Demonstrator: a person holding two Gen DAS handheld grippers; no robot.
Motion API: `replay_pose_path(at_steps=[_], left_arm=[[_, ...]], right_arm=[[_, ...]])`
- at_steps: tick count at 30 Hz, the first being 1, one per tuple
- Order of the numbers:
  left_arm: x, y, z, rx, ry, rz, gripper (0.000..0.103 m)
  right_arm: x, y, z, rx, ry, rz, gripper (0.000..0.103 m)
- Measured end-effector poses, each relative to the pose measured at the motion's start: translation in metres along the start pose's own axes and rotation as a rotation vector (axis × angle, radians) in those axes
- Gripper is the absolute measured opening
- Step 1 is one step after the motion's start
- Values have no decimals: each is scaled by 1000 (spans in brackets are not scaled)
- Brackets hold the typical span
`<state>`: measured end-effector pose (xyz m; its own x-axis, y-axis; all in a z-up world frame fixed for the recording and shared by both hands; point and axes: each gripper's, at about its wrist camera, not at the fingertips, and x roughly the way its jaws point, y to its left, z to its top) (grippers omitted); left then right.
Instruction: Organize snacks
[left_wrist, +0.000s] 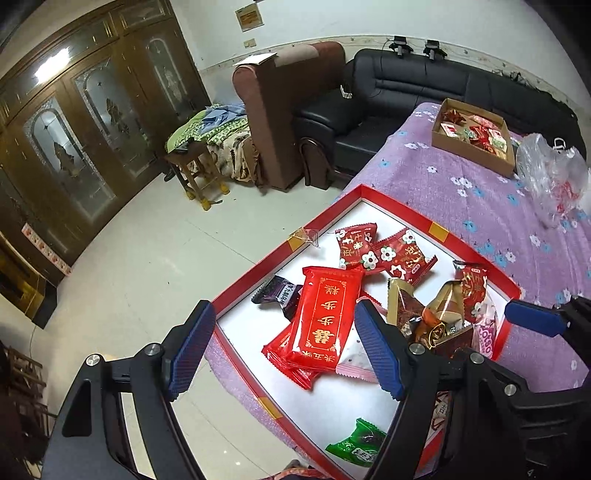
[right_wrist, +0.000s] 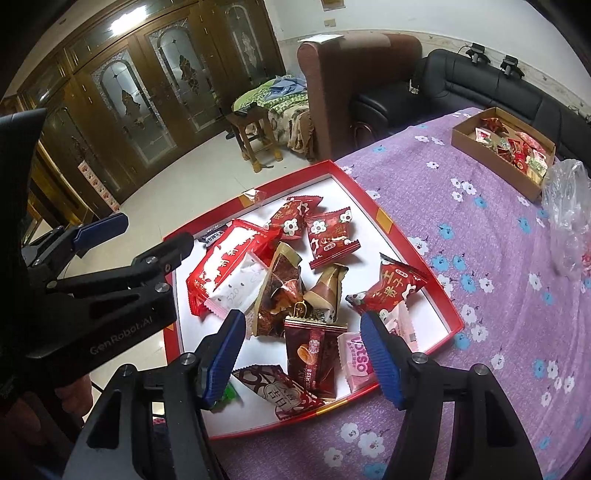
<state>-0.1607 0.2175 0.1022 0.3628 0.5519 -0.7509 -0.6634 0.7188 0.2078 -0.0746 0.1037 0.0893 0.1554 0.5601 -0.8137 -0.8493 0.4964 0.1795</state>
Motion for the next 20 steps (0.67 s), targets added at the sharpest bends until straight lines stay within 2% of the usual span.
replay_pose_path(at_steps=[17, 20], left_arm=[[1, 4, -3, -11, 15, -4, 78], [-1, 1, -3, -5, 9, -26, 78]], right_arm=[[-1, 3, 0, -9, 8, -2, 66], [-1, 2, -1, -5, 8, -6, 66]])
